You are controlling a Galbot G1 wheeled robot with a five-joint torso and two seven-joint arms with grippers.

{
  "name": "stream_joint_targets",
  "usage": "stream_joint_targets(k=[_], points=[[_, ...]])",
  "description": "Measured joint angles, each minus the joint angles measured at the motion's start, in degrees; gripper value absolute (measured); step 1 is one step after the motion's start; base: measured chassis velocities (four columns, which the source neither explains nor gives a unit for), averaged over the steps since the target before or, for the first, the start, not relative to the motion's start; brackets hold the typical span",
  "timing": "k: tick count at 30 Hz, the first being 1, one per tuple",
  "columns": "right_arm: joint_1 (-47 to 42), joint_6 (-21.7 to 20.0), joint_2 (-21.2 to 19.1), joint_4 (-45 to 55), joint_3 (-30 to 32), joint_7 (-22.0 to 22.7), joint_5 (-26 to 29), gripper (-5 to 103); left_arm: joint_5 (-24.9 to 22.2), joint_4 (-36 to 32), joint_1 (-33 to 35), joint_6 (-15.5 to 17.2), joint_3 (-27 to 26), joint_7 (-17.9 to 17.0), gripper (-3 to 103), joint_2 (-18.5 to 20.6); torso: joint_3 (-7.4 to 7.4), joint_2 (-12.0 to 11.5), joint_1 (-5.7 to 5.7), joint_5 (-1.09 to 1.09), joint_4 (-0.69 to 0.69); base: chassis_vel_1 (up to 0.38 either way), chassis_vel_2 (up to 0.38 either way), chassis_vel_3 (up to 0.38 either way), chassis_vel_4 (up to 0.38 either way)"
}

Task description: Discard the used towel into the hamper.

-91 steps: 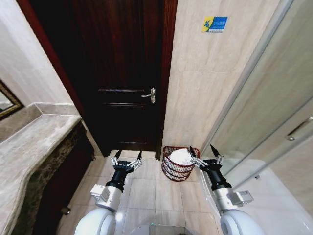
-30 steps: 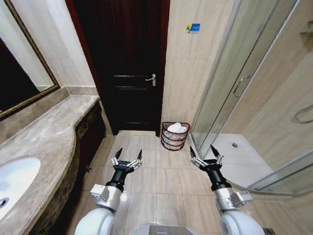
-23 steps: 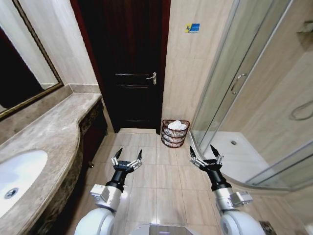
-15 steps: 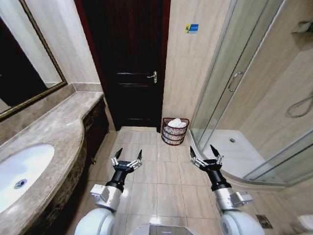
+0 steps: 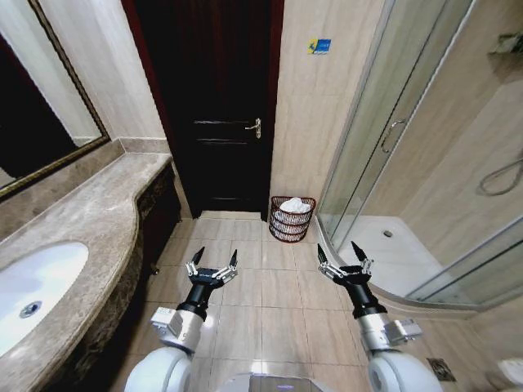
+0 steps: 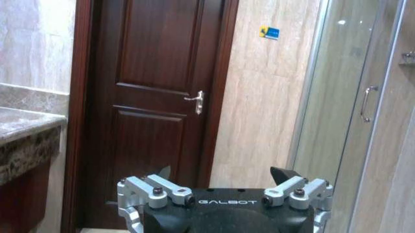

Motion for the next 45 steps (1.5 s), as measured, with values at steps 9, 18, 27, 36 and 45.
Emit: stream_joint_targets(k=[9, 18, 27, 36, 45], points=[[0.0, 0.0, 0.0, 0.0, 0.0, 0.0, 0.0, 100, 0.0, 0.0, 0.0, 0.0, 0.0, 0.0, 100, 0.0, 0.00, 0.0, 0.00, 0.00, 0.00, 0.000, 0.000, 0.000, 0.000], [0.0, 0.0, 0.0, 0.0, 0.0, 0.0, 0.0, 100, 0.0, 0.0, 0.0, 0.0, 0.0, 0.0, 100, 0.0, 0.00, 0.0, 0.00, 0.00, 0.00, 0.000, 0.000, 0.000, 0.000], [0.0, 0.0, 0.0, 0.0, 0.0, 0.0, 0.0, 100, 0.0, 0.0, 0.0, 0.0, 0.0, 0.0, 100, 0.0, 0.00, 0.0, 0.00, 0.00, 0.00, 0.000, 0.000, 0.000, 0.000], [0.0, 0.0, 0.0, 0.0, 0.0, 0.0, 0.0, 100, 0.0, 0.0, 0.0, 0.0, 0.0, 0.0, 100, 0.0, 0.00, 0.0, 0.00, 0.00, 0.00, 0.000, 0.000, 0.000, 0.000], [0.0, 0.0, 0.0, 0.0, 0.0, 0.0, 0.0, 100, 0.0, 0.0, 0.0, 0.0, 0.0, 0.0, 100, 0.0, 0.00, 0.0, 0.00, 0.00, 0.00, 0.000, 0.000, 0.000, 0.000]])
